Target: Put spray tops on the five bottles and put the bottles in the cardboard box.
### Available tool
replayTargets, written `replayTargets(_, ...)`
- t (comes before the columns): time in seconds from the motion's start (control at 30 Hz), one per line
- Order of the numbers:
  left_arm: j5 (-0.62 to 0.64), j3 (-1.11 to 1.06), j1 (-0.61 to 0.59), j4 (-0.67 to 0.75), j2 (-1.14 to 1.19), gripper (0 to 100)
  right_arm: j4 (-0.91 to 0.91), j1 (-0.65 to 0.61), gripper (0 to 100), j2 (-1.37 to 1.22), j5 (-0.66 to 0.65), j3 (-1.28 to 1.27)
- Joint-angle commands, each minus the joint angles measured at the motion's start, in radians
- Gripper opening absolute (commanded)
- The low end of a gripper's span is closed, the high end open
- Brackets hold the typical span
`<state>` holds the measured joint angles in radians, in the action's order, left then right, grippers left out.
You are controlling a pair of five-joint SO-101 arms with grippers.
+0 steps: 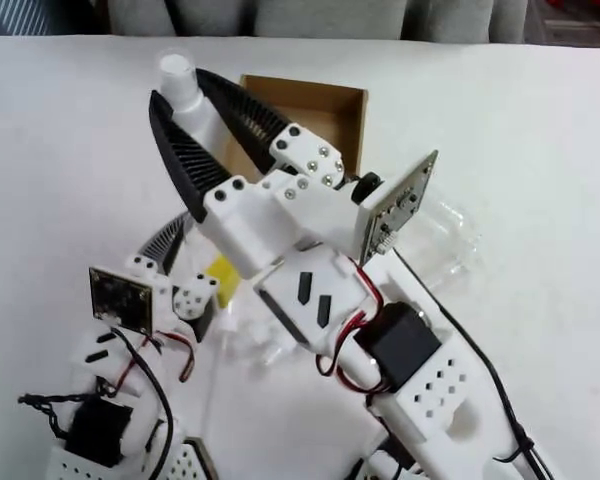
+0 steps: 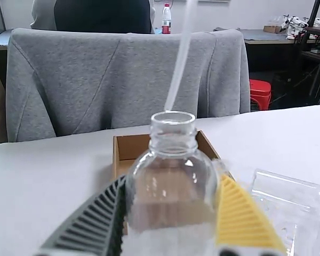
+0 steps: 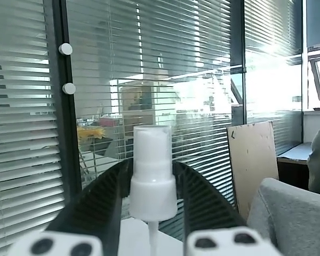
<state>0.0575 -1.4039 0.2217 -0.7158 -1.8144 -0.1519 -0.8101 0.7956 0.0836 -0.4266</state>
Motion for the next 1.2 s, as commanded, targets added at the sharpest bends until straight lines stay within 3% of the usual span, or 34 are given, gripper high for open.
replayTargets(0.0,-0.011,0.005,0.005,0.0,-0.015,6,-0.047,-0.008,1.5,0.012,0.003,0.011)
replayTargets(0.87,-0.011,0.006,0.005,0.0,-0.015,6,-0.091,-0.008,1.9,-0.068,0.005,-0.02)
replayTargets(1.17,-0.008,0.008,0.005,0.0,-0.015,6,-0.194,-0.008,1.7,-0.068,0.011,-0.023)
